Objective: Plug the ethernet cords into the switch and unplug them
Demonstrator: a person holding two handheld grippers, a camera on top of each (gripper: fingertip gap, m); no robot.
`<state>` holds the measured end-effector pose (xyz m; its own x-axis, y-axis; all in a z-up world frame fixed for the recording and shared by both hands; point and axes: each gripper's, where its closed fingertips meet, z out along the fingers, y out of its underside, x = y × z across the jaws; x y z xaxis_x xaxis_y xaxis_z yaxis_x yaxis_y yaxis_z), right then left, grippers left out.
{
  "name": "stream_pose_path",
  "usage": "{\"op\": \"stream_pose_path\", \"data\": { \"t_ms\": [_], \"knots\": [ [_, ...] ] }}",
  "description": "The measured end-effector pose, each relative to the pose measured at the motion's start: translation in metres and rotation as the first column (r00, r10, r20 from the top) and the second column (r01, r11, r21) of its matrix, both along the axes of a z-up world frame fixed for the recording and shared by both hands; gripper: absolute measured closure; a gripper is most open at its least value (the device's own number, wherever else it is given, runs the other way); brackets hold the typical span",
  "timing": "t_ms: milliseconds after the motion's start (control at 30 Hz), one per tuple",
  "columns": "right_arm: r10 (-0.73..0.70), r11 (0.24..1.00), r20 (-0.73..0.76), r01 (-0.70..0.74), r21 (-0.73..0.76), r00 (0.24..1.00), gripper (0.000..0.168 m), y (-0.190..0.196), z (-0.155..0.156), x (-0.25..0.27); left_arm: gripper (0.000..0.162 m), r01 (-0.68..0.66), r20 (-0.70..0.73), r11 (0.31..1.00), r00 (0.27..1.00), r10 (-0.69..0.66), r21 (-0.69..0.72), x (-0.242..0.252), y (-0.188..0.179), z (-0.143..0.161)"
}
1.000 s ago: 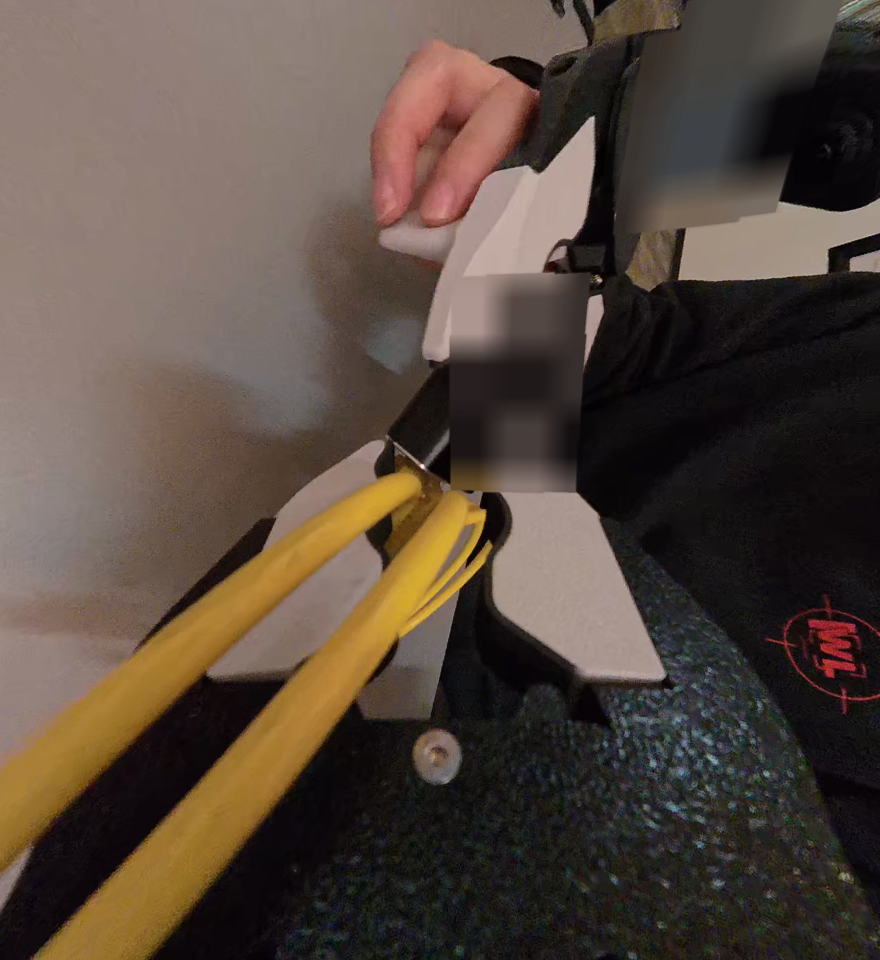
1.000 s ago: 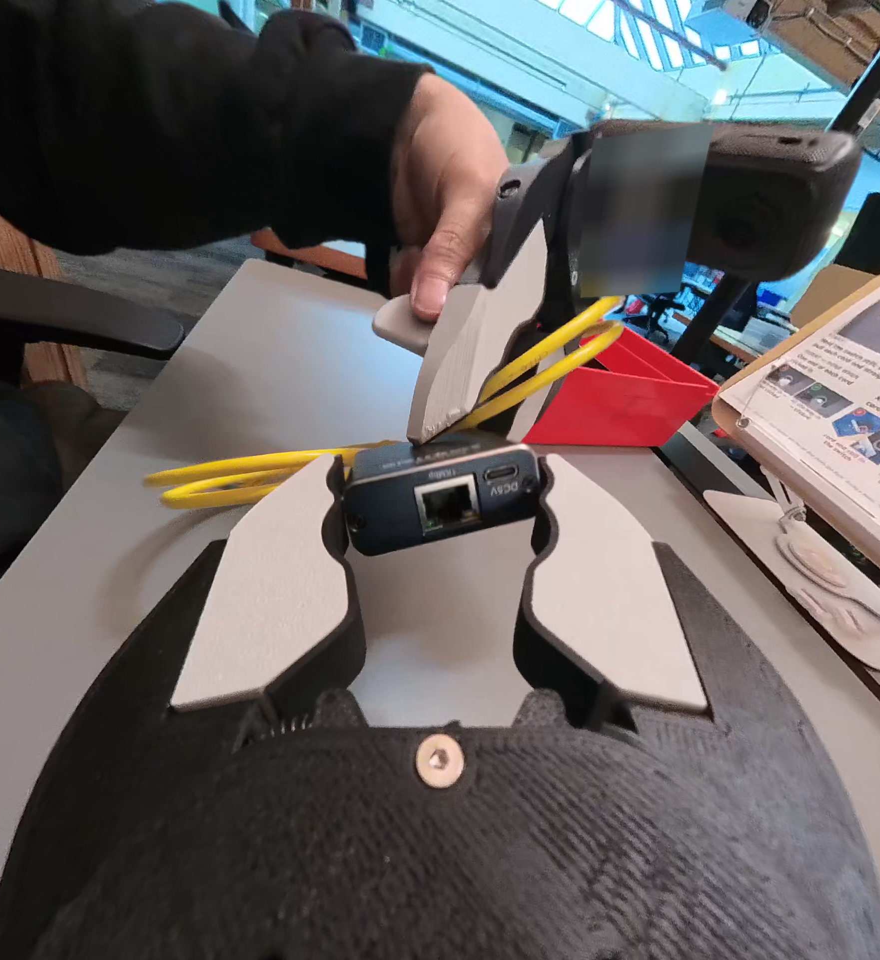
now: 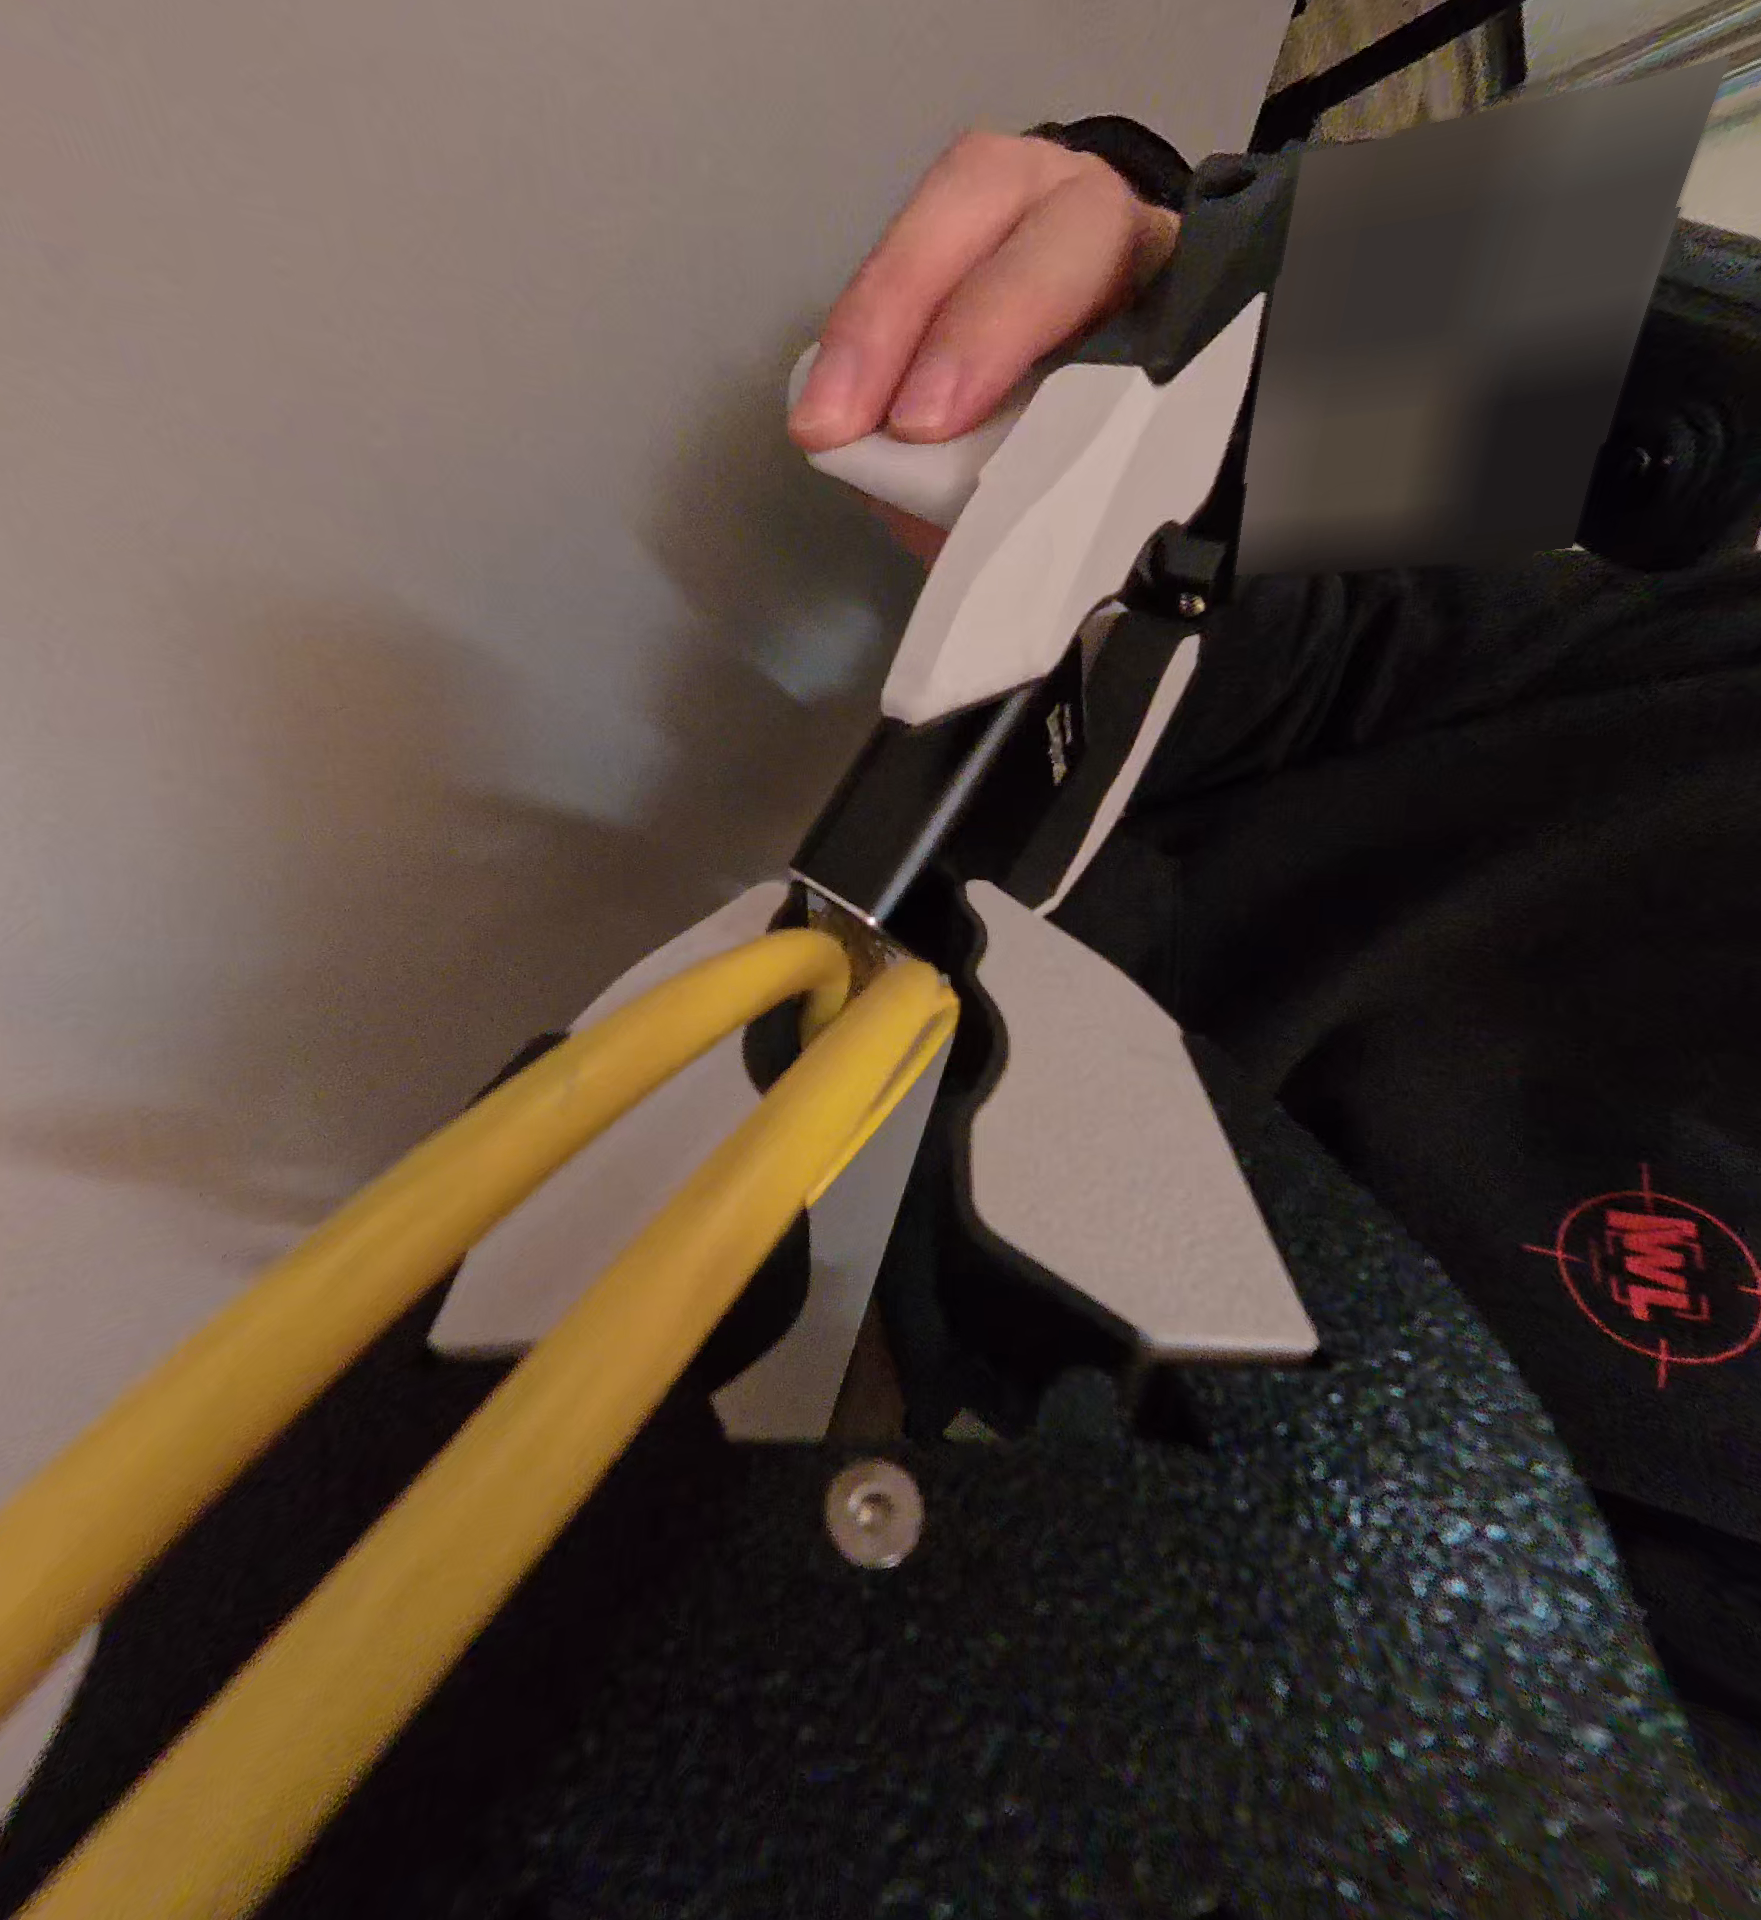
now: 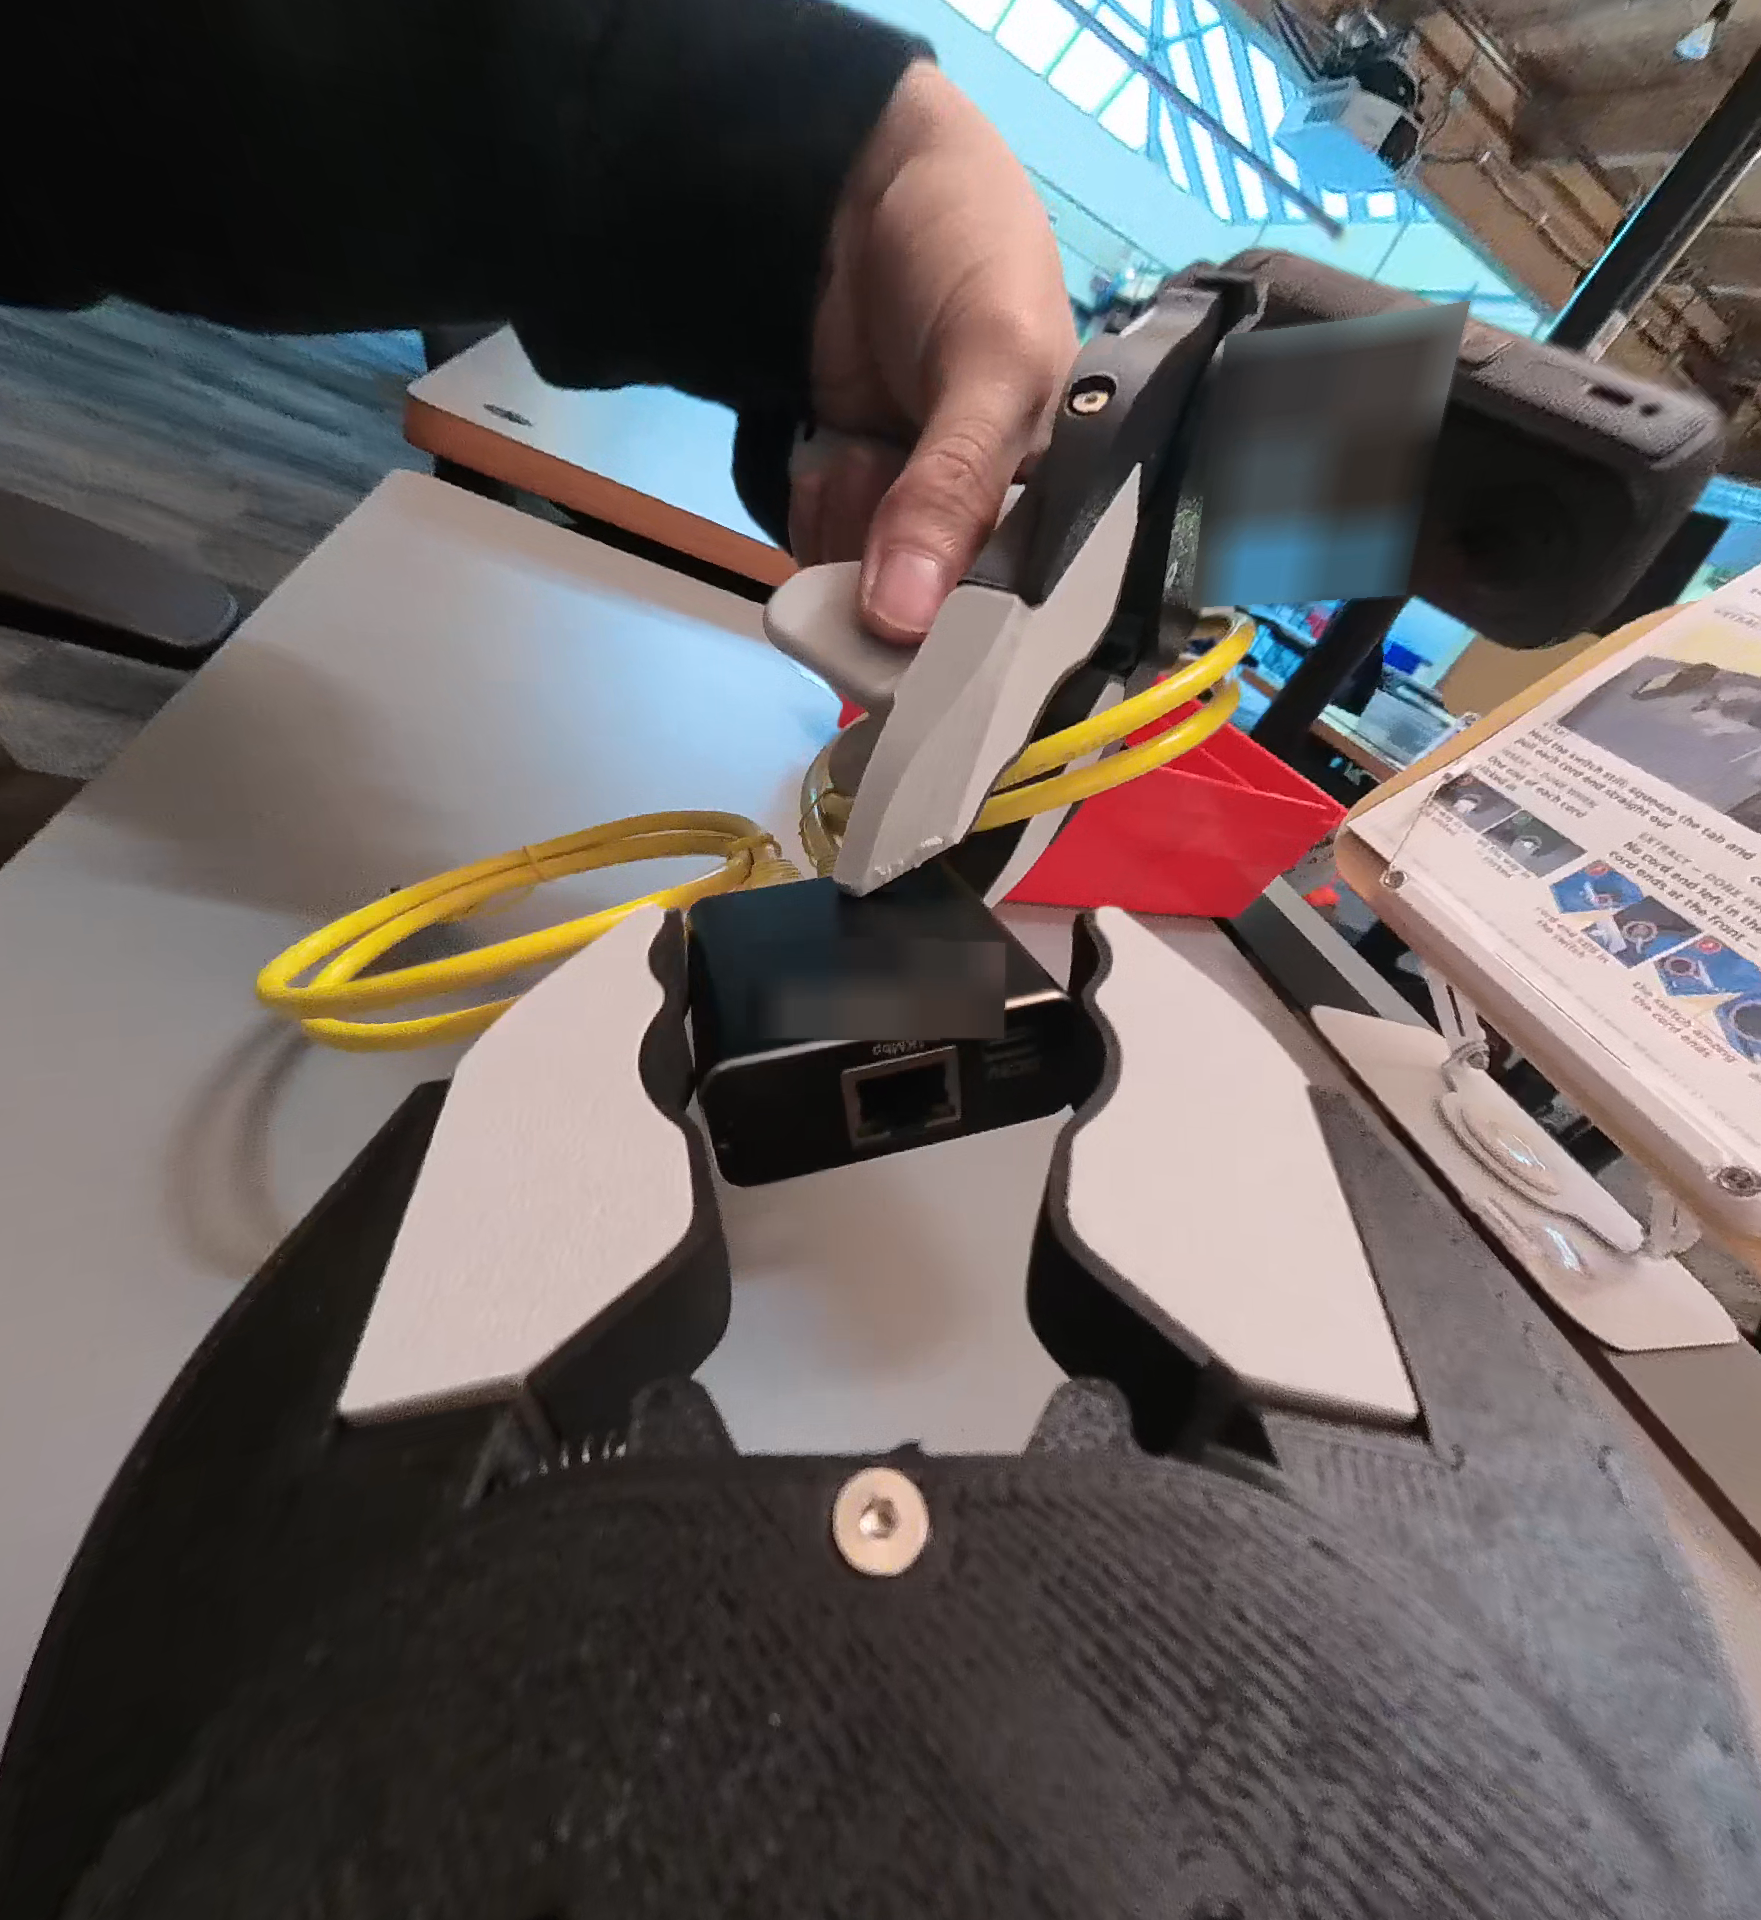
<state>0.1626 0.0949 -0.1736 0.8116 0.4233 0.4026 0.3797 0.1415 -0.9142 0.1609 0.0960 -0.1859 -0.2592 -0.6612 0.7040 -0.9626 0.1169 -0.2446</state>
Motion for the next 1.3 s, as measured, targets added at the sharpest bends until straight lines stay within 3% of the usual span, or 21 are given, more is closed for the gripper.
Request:
{"op": "stream_pose_path", "data": {
  "t_ms": [133,300,433,533,633,700,767,833,900,1100,1133,1300],
  "knots": [
    [-0.036,0.999,-0.069,0.034,-0.027,0.997,0.097,0.003,0.002,0.006,0.138,-0.048,0.045,0.998,0.998,0.05,-0.034,0.008,0.002,0.002],
    [-0.026,0.999,-0.195,0.018,-0.042,0.98,0.098,-0.002,0.011,0.016,0.131,-0.072,0.207,0.986,0.973,0.102,-0.147,0.013,-0.002,0.018],
    [0.008,1.0,-0.288,-0.016,-0.023,0.958,0.098,-0.008,0.019,0.024,0.125,-0.13,0.325,0.985,0.932,0.16,-0.112,0.005,0.013,0.02],
    [0.011,1.0,-0.347,-0.014,-0.005,0.938,0.098,-0.012,0.022,0.033,0.123,-0.218,0.437,0.976,0.876,0.205,-0.022,-0.009,0.033,0.02],
    [0.028,0.999,-0.43,-0.016,0.033,0.903,0.098,-0.017,0.025,0.045,0.132,-0.363,0.65,0.928,0.725,0.228,0.08,-0.02,0.053,0.032],
    [0.063,0.997,-0.468,-0.036,0.067,0.881,0.098,-0.022,0.031,0.048,0.136,-0.343,0.756,0.928,0.643,0.122,0.142,-0.032,0.041,0.038],
    [0.099,0.994,-0.49,-0.059,0.096,0.866,0.098,-0.024,0.037,0.046,0.128,-0.307,0.786,0.909,0.618,-0.036,0.283,-0.039,0.03,0.03],
    [0.135,0.989,-0.5,-0.089,0.115,0.855,0.098,-0.025,0.04,0.041,0.128,-0.297,0.768,0.833,0.602,-0.217,0.468,-0.037,0.028,0.018],
    [0.148,0.988,-0.498,-0.105,0.114,0.855,0.098,-0.023,0.04,0.036,0.134,-0.251,0.736,0.789,0.587,-0.337,0.561,-0.035,0.02,0.01],
    [0.206,0.978,-0.511,-0.156,0.138,0.835,0.101,-0.022,0.044,0.024,0.135,-0.203,0.814,0.898,0.532,-0.234,0.391,-0.024,-0.008,0.02],
    [0.181,0.983,-0.491,-0.135,0.127,0.852,0.112,-0.02,0.04,0.025,0.131,-0.184,0.803,0.905,0.551,-0.227,0.382,-0.025,-0.009,0.017],
    [0.147,0.985,-0.493,-0.17,-0.002,0.857,0.113,-0.025,0.017,0.036,0.128,-0.194,0.766,0.898,0.609,-0.207,0.396,-0.024,-0.004,-0.011]
  ]
}}
